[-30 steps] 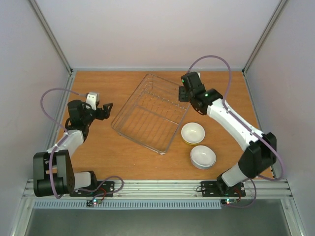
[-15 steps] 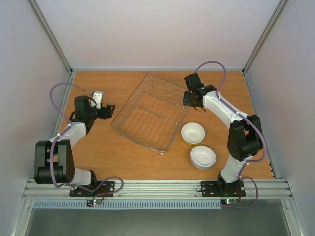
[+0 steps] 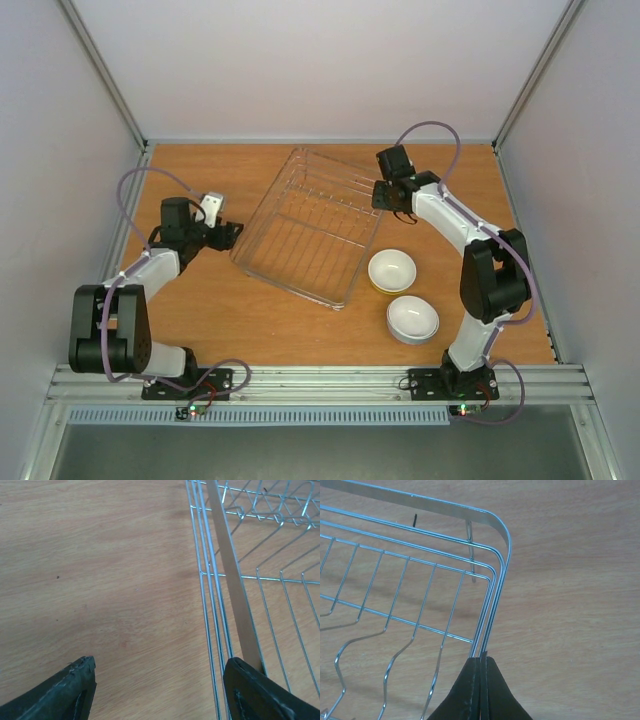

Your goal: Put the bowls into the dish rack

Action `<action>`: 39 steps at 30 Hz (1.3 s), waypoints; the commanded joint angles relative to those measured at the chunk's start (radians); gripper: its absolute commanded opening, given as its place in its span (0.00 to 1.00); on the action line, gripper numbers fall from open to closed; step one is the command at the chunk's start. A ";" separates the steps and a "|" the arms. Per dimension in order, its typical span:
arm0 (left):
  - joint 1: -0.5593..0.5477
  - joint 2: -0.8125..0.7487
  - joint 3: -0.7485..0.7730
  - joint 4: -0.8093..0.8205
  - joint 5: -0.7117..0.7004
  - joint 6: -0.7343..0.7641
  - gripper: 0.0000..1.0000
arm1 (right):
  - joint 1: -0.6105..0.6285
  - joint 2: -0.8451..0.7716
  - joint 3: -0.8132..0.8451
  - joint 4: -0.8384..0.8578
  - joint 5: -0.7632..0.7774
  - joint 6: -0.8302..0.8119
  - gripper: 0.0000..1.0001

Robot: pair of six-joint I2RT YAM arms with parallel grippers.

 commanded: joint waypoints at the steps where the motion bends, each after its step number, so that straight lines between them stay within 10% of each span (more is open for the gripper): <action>1: -0.013 -0.010 0.016 -0.088 0.076 0.055 0.70 | -0.005 0.046 0.026 -0.010 -0.073 -0.045 0.01; 15: -0.058 -0.138 -0.051 -0.203 0.142 0.157 0.72 | -0.005 0.062 0.121 -0.027 -0.144 -0.101 0.02; 23: -0.042 -0.265 -0.094 -0.062 -0.142 0.076 0.84 | -0.006 -0.231 -0.123 0.095 0.038 -0.079 0.97; 33: 0.019 -0.393 -0.078 -0.078 -0.149 0.052 0.99 | -0.008 -0.505 -0.365 -0.030 0.036 0.011 0.98; 39: 0.026 -0.456 -0.084 -0.077 -0.087 0.068 0.99 | -0.008 -0.605 -0.490 -0.152 -0.013 0.051 0.69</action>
